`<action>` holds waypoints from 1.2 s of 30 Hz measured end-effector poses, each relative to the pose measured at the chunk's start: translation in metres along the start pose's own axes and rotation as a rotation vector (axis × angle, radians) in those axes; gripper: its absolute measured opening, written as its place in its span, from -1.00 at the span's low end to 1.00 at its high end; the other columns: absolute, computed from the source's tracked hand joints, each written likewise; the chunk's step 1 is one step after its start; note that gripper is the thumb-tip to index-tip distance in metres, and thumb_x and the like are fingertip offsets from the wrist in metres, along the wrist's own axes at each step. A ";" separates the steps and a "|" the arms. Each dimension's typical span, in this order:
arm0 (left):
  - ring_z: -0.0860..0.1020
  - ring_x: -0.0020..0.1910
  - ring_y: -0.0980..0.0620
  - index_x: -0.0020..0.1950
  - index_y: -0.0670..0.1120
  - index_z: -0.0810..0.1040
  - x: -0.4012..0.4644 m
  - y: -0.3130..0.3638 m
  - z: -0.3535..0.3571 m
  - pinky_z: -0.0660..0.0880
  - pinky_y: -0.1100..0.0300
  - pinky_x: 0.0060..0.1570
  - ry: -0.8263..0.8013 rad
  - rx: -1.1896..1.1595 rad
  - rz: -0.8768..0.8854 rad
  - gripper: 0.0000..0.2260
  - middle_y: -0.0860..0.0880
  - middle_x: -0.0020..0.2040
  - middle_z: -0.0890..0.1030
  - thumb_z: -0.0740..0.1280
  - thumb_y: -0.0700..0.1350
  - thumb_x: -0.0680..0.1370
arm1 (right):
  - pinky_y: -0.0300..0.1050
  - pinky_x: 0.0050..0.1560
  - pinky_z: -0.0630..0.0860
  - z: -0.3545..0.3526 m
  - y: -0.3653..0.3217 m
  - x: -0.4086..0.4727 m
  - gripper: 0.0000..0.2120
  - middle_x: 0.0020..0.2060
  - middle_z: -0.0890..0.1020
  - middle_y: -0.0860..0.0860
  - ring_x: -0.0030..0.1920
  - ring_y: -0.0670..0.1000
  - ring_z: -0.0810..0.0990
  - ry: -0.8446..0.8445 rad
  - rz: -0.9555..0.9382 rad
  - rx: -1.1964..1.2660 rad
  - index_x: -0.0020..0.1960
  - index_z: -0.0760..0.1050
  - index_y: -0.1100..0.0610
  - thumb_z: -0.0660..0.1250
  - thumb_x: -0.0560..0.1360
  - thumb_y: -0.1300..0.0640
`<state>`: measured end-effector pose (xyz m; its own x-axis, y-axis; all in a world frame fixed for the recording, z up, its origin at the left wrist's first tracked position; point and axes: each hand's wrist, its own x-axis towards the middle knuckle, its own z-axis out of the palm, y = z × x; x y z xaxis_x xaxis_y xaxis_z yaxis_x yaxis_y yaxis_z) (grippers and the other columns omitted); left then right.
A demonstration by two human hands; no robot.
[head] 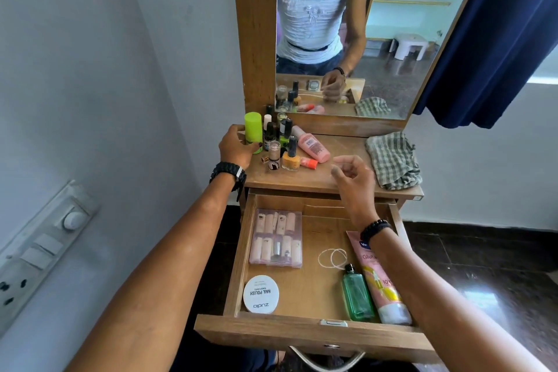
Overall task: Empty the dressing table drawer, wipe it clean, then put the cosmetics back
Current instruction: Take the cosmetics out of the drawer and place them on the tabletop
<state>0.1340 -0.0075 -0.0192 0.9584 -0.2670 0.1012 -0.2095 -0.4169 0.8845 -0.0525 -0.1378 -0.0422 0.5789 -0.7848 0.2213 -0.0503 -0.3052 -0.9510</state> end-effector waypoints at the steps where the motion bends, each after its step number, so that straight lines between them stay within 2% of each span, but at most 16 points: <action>1: 0.55 0.13 -0.11 0.25 -0.18 0.42 -0.001 -0.001 -0.001 0.45 0.16 0.04 0.003 -0.010 -0.008 -0.53 -0.17 0.17 0.56 0.48 -0.24 0.38 | -0.37 -0.24 0.45 -0.001 0.000 -0.004 -0.89 -0.25 0.56 -0.07 -0.28 -0.16 0.48 -0.005 -0.006 0.004 -0.02 0.52 0.10 0.34 0.48 0.26; 5: 0.50 0.15 -0.06 0.27 -0.15 0.38 -0.025 -0.005 -0.010 0.44 0.17 0.03 0.058 0.001 0.013 -0.51 -0.13 0.18 0.51 0.47 -0.16 0.40 | -0.09 -0.11 0.54 -0.005 0.004 -0.025 -0.93 -0.22 0.59 0.05 -0.22 -0.02 0.52 -0.097 0.006 0.028 -0.05 0.53 0.13 0.35 0.48 0.26; 8: 0.49 -0.04 0.01 0.08 -0.14 0.44 -0.067 -0.016 -0.016 0.49 0.13 -0.05 0.066 0.008 0.074 -0.68 -0.07 -0.02 0.51 0.45 -0.20 0.40 | -0.05 -0.10 0.56 -0.005 0.008 -0.043 -0.92 -0.26 0.59 0.02 -0.23 -0.01 0.54 -0.160 0.044 0.027 -0.13 0.54 0.09 0.36 0.47 0.25; 11: 0.42 -0.24 0.15 -0.11 -0.06 0.46 -0.112 -0.035 -0.023 0.39 0.28 -0.23 -0.106 0.116 0.143 -0.80 0.04 -0.19 0.46 0.46 -0.20 0.39 | -0.07 -0.10 0.60 -0.004 0.013 -0.061 -0.86 -0.28 0.58 -0.02 -0.24 -0.07 0.55 -0.244 0.118 0.044 -0.19 0.54 0.06 0.36 0.47 0.28; 13: 0.38 -0.29 0.20 -0.21 -0.02 0.45 -0.135 -0.047 -0.026 0.33 0.31 -0.26 -0.243 0.224 0.208 -0.80 0.07 -0.22 0.42 0.45 -0.23 0.40 | -0.05 -0.11 0.57 -0.001 0.023 -0.074 -0.85 -0.31 0.57 -0.01 -0.25 -0.03 0.55 -0.349 0.165 -0.035 -0.19 0.53 0.05 0.37 0.47 0.28; 15: 0.38 -0.22 0.18 -0.16 -0.04 0.50 -0.150 -0.056 -0.029 0.33 0.35 -0.18 -0.335 0.337 0.215 -0.84 0.07 -0.14 0.39 0.45 -0.22 0.40 | -0.03 -0.14 0.54 0.003 0.032 -0.087 -0.85 -0.30 0.57 0.02 -0.24 -0.01 0.54 -0.530 0.216 -0.188 -0.19 0.54 0.05 0.38 0.45 0.29; 16: 0.38 -0.12 0.15 -0.10 -0.06 0.53 -0.155 -0.061 -0.031 0.33 0.35 -0.10 -0.347 0.395 0.205 -0.83 0.05 -0.07 0.38 0.46 -0.20 0.39 | -0.07 -0.15 0.55 0.007 0.036 -0.094 -0.87 -0.27 0.58 0.05 -0.26 -0.02 0.56 -0.651 0.266 -0.245 -0.15 0.57 0.10 0.37 0.45 0.32; 18: 0.36 0.08 0.04 0.02 -0.04 0.56 -0.160 -0.068 -0.033 0.34 0.25 0.05 -0.337 0.479 0.171 -0.74 0.01 0.05 0.36 0.48 -0.16 0.36 | -0.27 -0.24 0.52 0.015 0.036 -0.104 -0.85 -0.21 0.58 0.11 -0.33 -0.12 0.56 -0.896 0.333 -0.354 0.03 0.57 0.29 0.34 0.47 0.35; 20: 0.33 0.18 -0.03 0.08 0.00 0.55 -0.162 -0.070 -0.034 0.32 0.20 0.09 -0.339 0.517 0.134 -0.67 -0.04 0.14 0.36 0.50 -0.12 0.35 | -0.36 -0.26 0.41 0.025 0.031 -0.110 -0.76 -0.12 0.57 0.13 -0.31 -0.14 0.49 -1.014 0.295 -0.513 0.14 0.53 0.34 0.32 0.49 0.30; 23: 0.31 0.22 -0.04 0.13 -0.01 0.53 -0.164 -0.069 -0.030 0.27 0.25 0.01 -0.340 0.525 0.096 -0.63 -0.06 0.21 0.33 0.49 -0.15 0.36 | -0.29 -0.25 0.38 0.038 0.024 -0.114 -0.70 -0.03 0.61 0.18 -0.14 -0.01 0.50 -1.033 0.177 -0.654 0.13 0.53 0.32 0.38 0.47 0.17; 26: 0.31 0.22 -0.05 0.12 -0.03 0.53 -0.164 -0.070 -0.027 0.31 0.24 0.04 -0.317 0.493 0.068 -0.64 -0.07 0.22 0.31 0.49 -0.19 0.36 | -0.06 -0.05 0.49 0.050 0.021 -0.125 -0.63 -0.01 0.62 0.16 -0.02 0.11 0.57 -1.078 0.096 -0.760 0.09 0.53 0.34 0.41 0.45 0.06; 29: 0.31 0.23 -0.05 0.11 -0.04 0.54 -0.165 -0.070 -0.027 0.32 0.24 0.06 -0.311 0.477 0.051 -0.65 -0.07 0.22 0.31 0.48 -0.20 0.36 | -0.02 -0.06 0.51 0.055 0.026 -0.129 -0.69 -0.07 0.60 0.17 -0.10 0.09 0.54 -1.024 0.134 -0.726 -0.05 0.54 0.31 0.47 0.40 0.08; 31: 0.32 0.22 -0.04 0.10 -0.03 0.54 -0.166 -0.070 -0.027 0.35 0.23 0.07 -0.303 0.473 0.048 -0.67 -0.07 0.22 0.31 0.48 -0.18 0.37 | 0.00 -0.06 0.53 0.055 0.028 -0.127 -0.79 -0.04 0.61 0.16 -0.11 0.10 0.56 -0.976 0.212 -0.626 -0.11 0.50 0.21 0.48 0.37 0.15; 33: 0.34 0.21 -0.05 0.09 -0.03 0.55 -0.167 -0.069 -0.028 0.38 0.21 0.08 -0.295 0.465 0.060 -0.69 -0.06 0.21 0.33 0.47 -0.17 0.37 | -0.03 -0.11 0.56 0.052 0.025 -0.126 -0.74 0.00 0.61 0.15 -0.17 0.08 0.59 -0.936 0.343 -0.457 -0.10 0.44 0.13 0.50 0.35 0.23; 35: 0.36 0.20 -0.05 0.08 -0.04 0.55 -0.168 -0.067 -0.028 0.40 0.19 0.09 -0.289 0.447 0.078 -0.73 -0.05 0.19 0.35 0.45 -0.17 0.40 | -0.05 -0.12 0.59 0.046 0.019 -0.126 -0.70 -0.02 0.59 0.14 -0.21 0.06 0.60 -0.924 0.416 -0.341 -0.03 0.42 0.15 0.49 0.36 0.29; 36: 0.36 0.19 -0.04 0.08 -0.04 0.54 -0.168 -0.066 -0.028 0.39 0.19 0.10 -0.282 0.438 0.097 -0.75 -0.05 0.17 0.36 0.43 -0.17 0.42 | -0.02 -0.10 0.60 0.041 0.018 -0.124 -0.71 0.00 0.59 0.15 -0.16 0.10 0.63 -0.902 0.445 -0.293 0.00 0.42 0.17 0.47 0.38 0.31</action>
<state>-0.0079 0.0893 -0.0820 0.8539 -0.5204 -0.0062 -0.4140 -0.6865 0.5977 -0.0917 -0.0233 -0.0954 0.8458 -0.2018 -0.4939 -0.5335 -0.3005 -0.7906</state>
